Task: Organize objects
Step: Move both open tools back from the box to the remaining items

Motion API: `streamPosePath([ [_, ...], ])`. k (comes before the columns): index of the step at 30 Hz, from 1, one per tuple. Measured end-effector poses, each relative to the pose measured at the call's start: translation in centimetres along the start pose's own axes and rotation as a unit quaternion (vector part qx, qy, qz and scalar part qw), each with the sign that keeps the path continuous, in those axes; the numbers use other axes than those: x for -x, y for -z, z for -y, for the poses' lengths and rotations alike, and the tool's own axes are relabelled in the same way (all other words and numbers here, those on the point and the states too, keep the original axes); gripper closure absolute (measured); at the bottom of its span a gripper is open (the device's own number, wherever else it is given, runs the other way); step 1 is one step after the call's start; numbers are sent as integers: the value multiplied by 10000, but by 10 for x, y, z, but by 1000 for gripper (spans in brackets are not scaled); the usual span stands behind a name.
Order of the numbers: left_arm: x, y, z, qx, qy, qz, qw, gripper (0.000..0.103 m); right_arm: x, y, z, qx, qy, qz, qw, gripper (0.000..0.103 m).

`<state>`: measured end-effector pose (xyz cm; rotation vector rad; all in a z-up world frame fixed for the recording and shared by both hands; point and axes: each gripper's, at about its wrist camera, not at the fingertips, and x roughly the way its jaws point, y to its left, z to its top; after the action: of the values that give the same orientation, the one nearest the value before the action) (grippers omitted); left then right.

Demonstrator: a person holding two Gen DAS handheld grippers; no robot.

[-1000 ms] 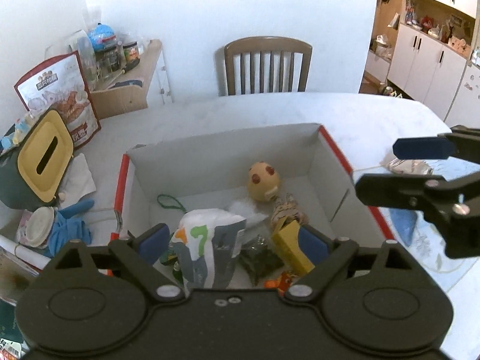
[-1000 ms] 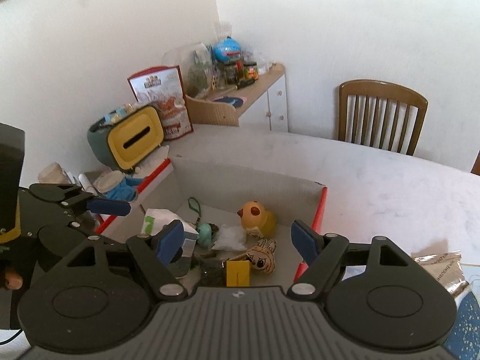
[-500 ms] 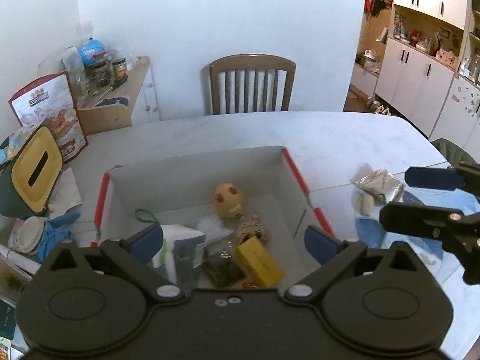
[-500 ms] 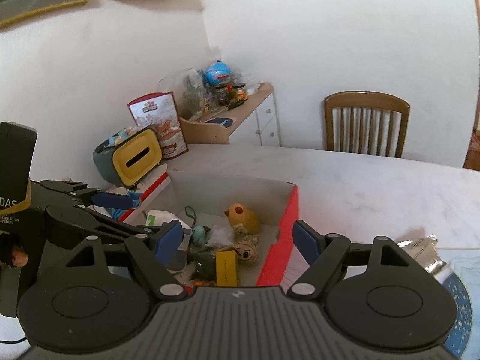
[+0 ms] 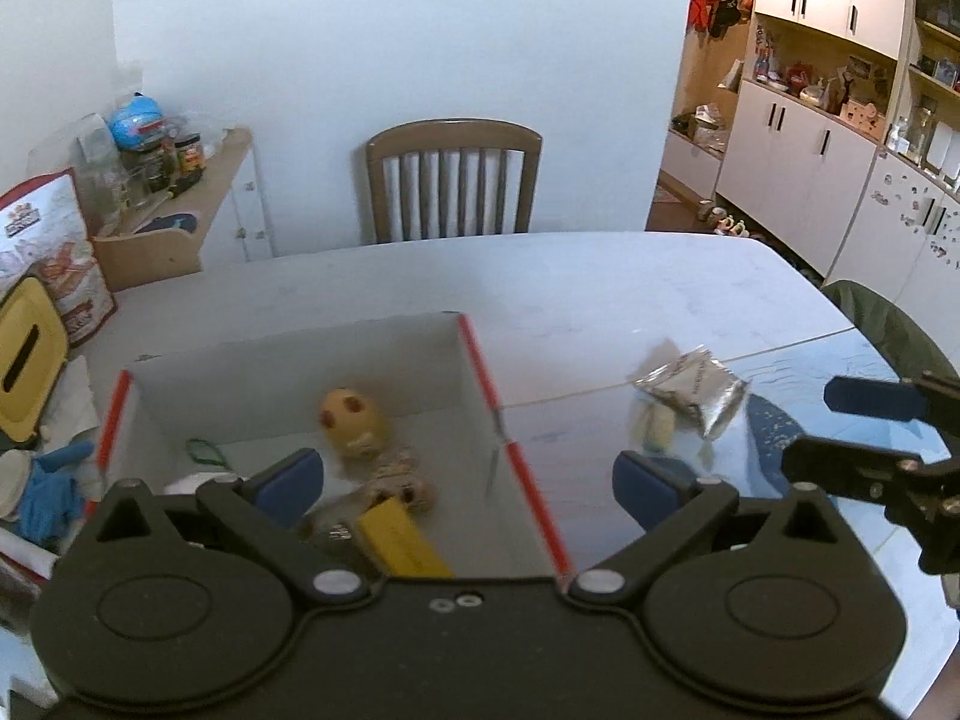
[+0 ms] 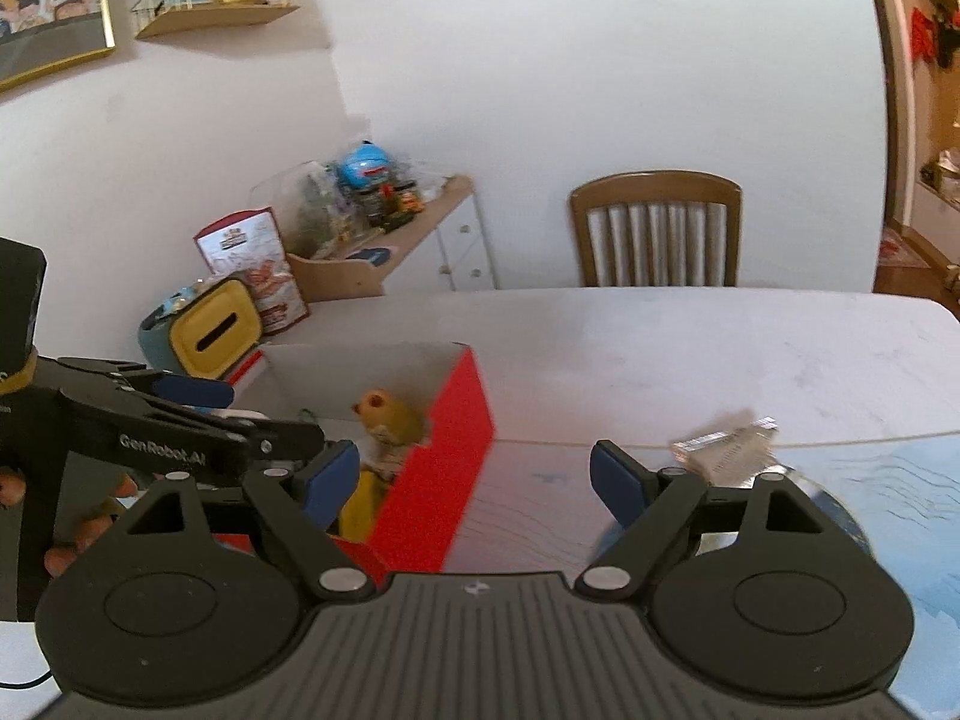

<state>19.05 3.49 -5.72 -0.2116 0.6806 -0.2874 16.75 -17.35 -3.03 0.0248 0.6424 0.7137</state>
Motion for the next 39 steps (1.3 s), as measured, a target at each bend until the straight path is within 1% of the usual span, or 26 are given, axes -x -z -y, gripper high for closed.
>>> streamPosePath([
  [6, -15, -4, 30, 5, 96, -41, 9999, 1, 7, 11, 38, -61, 283, -106, 9995, 19],
  [13, -41, -9, 68, -161, 183, -69, 9997, 1, 8, 21, 81, -94, 564, -271, 9980, 19],
  [17, -61, -8, 88, -215, 189, -151, 9995, 1, 5, 22, 108, -154, 706, -330, 9968, 19],
  [20, -79, -6, 100, -192, 87, -275, 9994, 1, -1, 20, 129, -228, 802, -395, 9957, 19],
  [26, -115, -4, 116, -176, -20, -426, 9989, 1, -30, 14, 158, -312, 887, -647, 9935, 19],
  [30, -138, -2, 120, -134, -101, -514, 9985, 1, -53, 11, 169, -317, 871, -825, 9923, 19],
  [39, -173, 2, 128, -220, -211, -637, 9975, 1, -103, 5, 178, -109, 862, -1142, 9896, 19],
])
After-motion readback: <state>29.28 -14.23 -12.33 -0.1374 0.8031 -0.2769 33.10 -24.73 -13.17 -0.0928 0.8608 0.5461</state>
